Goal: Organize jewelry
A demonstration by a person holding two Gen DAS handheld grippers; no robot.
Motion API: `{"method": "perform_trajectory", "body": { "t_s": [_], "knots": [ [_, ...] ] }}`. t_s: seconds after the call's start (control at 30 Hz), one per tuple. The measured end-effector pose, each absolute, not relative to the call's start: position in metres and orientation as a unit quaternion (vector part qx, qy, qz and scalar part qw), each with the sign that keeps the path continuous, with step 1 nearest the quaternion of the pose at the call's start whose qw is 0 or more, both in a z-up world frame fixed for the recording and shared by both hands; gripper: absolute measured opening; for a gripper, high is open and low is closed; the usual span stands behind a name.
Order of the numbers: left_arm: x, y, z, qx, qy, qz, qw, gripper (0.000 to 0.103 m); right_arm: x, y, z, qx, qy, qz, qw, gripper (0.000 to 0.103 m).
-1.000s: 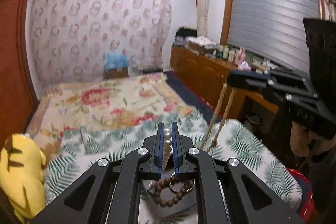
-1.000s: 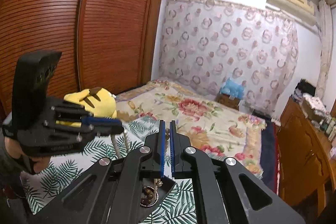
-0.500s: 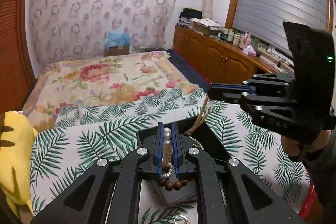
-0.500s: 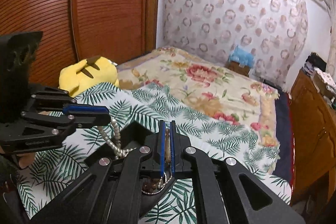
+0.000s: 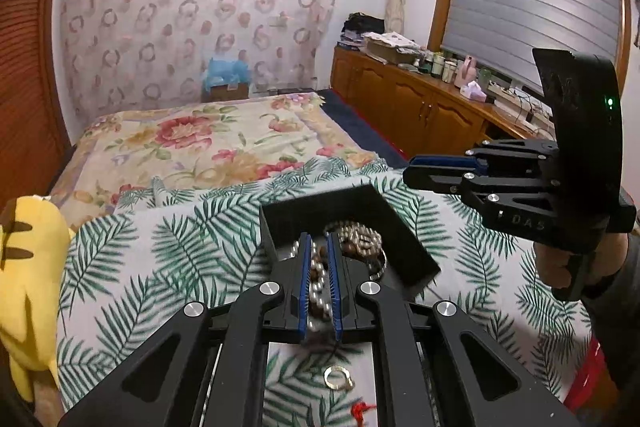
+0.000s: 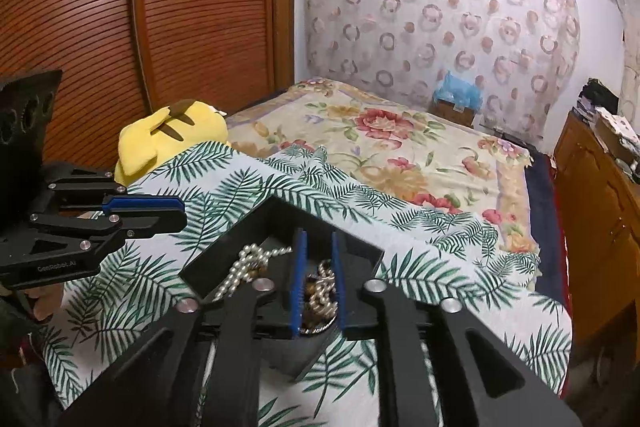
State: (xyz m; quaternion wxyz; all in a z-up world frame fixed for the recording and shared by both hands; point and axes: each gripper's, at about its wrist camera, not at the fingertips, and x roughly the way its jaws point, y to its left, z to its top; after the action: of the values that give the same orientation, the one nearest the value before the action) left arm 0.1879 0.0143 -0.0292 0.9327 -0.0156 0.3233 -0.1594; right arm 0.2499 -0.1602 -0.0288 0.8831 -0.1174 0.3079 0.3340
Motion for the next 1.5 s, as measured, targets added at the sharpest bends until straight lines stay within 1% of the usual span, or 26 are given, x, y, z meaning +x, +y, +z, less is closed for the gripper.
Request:
{"method": "perform_trajectory", "body": {
  "t_s": [0.27, 0.53, 0.57, 0.6, 0.63, 0.83, 0.87, 0.9, 0.97, 1.0, 1.03, 1.07, 1.2, 1.27, 1.37, 1.5],
  "knots": [
    [0.153, 0.009, -0.047, -0.01, 0.336, -0.167, 0.927, 0.008, 0.204, -0.174, -0.036, -0.104, 0.311, 0.342, 0.881, 0.017],
    [0.114, 0.009, -0.069, -0.02, 0.348, -0.164, 0.923, 0.008, 0.139, -0.186, -0.066, -0.097, 0.335, 0.333, 0.876, 0.018],
    [0.11, 0.01, -0.071, -0.023, 0.349, -0.163, 0.923, 0.008, 0.132, -0.187, -0.07, -0.095, 0.338, 0.331, 0.876, 0.02],
    [0.105, 0.012, -0.073, -0.027, 0.351, -0.163, 0.922, 0.008, 0.126, -0.189, -0.074, -0.09, 0.343, 0.328, 0.876, 0.026],
    [0.101, 0.014, -0.075, -0.029, 0.353, -0.161, 0.921, 0.008, 0.118, -0.191, -0.08, -0.085, 0.349, 0.326, 0.874, 0.029],
    [0.079, 0.022, -0.082, -0.029, 0.358, -0.15, 0.921, 0.008, 0.088, -0.195, -0.105, -0.056, 0.378, 0.32, 0.867, 0.029],
    [0.075, 0.023, -0.082, -0.028, 0.358, -0.149, 0.921, 0.008, 0.084, -0.195, -0.107, -0.051, 0.382, 0.318, 0.867, 0.031],
    [0.072, 0.024, -0.083, -0.029, 0.358, -0.147, 0.922, 0.008, 0.081, -0.196, -0.109, -0.048, 0.384, 0.316, 0.866, 0.033],
    [0.065, 0.027, -0.084, -0.032, 0.358, -0.147, 0.922, 0.011, 0.074, -0.194, -0.115, -0.053, 0.392, 0.311, 0.864, 0.044],
    [0.063, 0.028, -0.084, -0.033, 0.358, -0.146, 0.922, 0.013, 0.071, -0.192, -0.117, -0.052, 0.395, 0.313, 0.862, 0.046],
    [0.062, 0.028, -0.085, -0.032, 0.357, -0.145, 0.922, 0.018, 0.07, -0.192, -0.119, -0.05, 0.398, 0.315, 0.86, 0.048],
    [0.06, 0.029, -0.085, -0.031, 0.356, -0.143, 0.923, 0.02, 0.068, -0.19, -0.122, -0.051, 0.403, 0.318, 0.857, 0.05],
    [0.058, 0.03, -0.088, -0.032, 0.358, -0.142, 0.922, 0.02, 0.067, -0.184, -0.128, -0.048, 0.414, 0.321, 0.85, 0.059],
    [0.058, 0.029, -0.088, -0.031, 0.359, -0.141, 0.922, 0.02, 0.068, -0.18, -0.131, -0.052, 0.418, 0.317, 0.85, 0.066],
    [0.057, 0.029, -0.089, -0.032, 0.358, -0.141, 0.922, 0.02, 0.071, -0.174, -0.134, -0.054, 0.424, 0.317, 0.847, 0.068],
    [0.057, 0.029, -0.089, -0.031, 0.359, -0.142, 0.922, 0.021, 0.074, -0.162, -0.133, -0.068, 0.424, 0.313, 0.847, 0.069]
  ]
}}
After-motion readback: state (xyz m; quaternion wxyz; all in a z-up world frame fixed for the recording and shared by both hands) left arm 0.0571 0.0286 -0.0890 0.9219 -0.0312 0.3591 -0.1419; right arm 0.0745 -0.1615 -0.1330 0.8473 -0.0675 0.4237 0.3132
